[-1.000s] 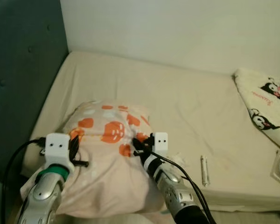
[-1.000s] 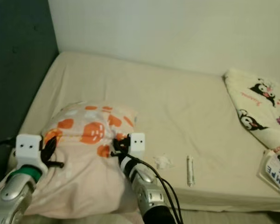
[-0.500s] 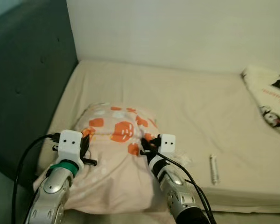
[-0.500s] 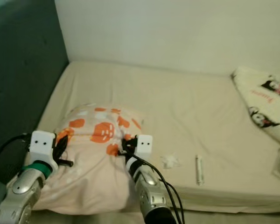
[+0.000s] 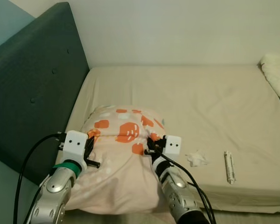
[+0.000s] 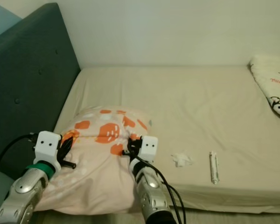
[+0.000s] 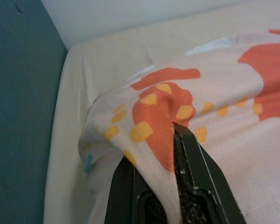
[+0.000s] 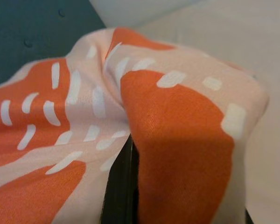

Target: Clean up the room

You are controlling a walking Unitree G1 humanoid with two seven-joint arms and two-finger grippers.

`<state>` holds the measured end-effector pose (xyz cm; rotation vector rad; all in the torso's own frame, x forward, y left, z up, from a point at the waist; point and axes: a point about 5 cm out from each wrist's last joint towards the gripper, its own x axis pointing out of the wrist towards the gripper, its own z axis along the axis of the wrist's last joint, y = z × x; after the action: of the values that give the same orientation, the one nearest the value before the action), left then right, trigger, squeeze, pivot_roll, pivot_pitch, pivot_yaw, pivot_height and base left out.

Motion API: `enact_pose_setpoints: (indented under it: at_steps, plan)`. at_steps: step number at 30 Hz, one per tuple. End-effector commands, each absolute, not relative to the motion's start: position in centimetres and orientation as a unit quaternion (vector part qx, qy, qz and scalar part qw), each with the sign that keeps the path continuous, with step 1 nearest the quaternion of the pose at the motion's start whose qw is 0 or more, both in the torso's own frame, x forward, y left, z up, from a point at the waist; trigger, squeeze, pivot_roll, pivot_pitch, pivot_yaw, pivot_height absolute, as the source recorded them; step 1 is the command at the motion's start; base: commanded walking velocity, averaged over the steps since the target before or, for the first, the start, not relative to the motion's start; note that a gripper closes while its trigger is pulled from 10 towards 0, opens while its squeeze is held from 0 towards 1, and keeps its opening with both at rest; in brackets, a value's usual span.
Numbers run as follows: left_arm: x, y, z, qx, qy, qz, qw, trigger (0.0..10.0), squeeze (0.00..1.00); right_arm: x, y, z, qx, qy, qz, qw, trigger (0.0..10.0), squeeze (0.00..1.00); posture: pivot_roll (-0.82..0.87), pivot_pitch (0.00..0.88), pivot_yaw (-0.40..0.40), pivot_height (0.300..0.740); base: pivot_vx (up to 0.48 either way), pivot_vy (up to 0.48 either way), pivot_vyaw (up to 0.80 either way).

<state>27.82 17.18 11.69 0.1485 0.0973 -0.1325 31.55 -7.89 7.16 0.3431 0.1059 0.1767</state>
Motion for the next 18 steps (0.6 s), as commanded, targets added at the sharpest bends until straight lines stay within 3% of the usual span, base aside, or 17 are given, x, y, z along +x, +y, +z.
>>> enact_pose_setpoints:
  at_steps: [1,4,8,15,18]
  plan:
    - [27.8,18.3,12.3,0.091,0.029,-0.033,0.995,10.0,0.0,31.7,-7.8,8.4,0.18,0.026,0.072,0.981,10.0,0.0,0.13,0.041,0.146,0.74,0.0,0.0,0.0]
    - [27.9,18.4,12.3,0.092,0.026,-0.027,0.995,10.0,0.0,31.7,-8.0,9.0,0.173,0.016,0.073,0.982,10.0,0.0,0.1,0.042,0.124,0.74,0.0,0.0,0.0]
    - [27.8,18.3,11.1,0.089,0.028,-0.011,0.996,10.0,0.0,32.3,-10.7,12.1,0.128,-0.025,0.061,0.99,10.0,0.0,-0.02,0.032,0.055,0.74,0.0,0.0,0.0]
    - [28.0,17.5,10.5,0.099,0.029,-0.019,0.995,10.0,0.0,32.8,-12.3,13.4,0.108,-0.04,0.052,0.992,10.0,0.0,-0.06,0.026,0.051,0.74,0.0,0.0,0.0]
    - [28.4,17.2,10.8,0.102,0.025,-0.017,0.994,10.0,0.0,33.2,-13.1,14.1,0.127,-0.057,0.04,0.989,10.0,0.0,0.02,0.04,0.064,0.74,0.0,0.0,0.0]
